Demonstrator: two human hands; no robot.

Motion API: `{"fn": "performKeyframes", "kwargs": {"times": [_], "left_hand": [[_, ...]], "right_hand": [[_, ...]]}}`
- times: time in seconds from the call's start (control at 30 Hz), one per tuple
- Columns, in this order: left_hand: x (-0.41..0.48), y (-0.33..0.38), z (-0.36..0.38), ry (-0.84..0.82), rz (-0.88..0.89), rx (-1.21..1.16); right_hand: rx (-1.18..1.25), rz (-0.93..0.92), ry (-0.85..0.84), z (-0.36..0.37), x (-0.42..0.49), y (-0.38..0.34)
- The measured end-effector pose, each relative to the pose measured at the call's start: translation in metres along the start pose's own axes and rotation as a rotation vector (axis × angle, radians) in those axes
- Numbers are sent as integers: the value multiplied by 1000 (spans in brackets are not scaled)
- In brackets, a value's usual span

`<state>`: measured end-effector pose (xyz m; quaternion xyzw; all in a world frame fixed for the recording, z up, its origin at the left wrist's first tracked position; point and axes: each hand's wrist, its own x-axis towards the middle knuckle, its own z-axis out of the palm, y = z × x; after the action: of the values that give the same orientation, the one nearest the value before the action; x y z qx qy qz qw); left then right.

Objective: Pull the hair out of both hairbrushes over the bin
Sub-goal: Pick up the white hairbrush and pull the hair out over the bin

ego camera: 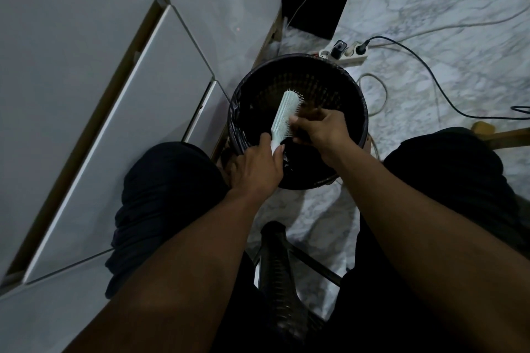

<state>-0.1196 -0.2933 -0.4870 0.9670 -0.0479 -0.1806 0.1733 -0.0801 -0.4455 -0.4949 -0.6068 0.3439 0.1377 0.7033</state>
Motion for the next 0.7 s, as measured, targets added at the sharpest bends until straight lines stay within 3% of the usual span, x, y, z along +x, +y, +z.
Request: {"fn": "performKeyframes", "kwargs": {"times": [0.1, 0.27, 0.5, 0.7], "left_hand": [[1, -1, 0, 4, -18, -6], [0, -2, 1, 6, -37, 5], [0, -1, -1, 24, -86, -23], [0, 0, -3, 35, -77, -22]], "right_hand": [[63, 5, 24, -1, 0, -4], [262, 166, 164, -7, 8, -13], [231, 145, 188, -15, 15, -12], [5, 188, 169, -15, 19, -4]]}}
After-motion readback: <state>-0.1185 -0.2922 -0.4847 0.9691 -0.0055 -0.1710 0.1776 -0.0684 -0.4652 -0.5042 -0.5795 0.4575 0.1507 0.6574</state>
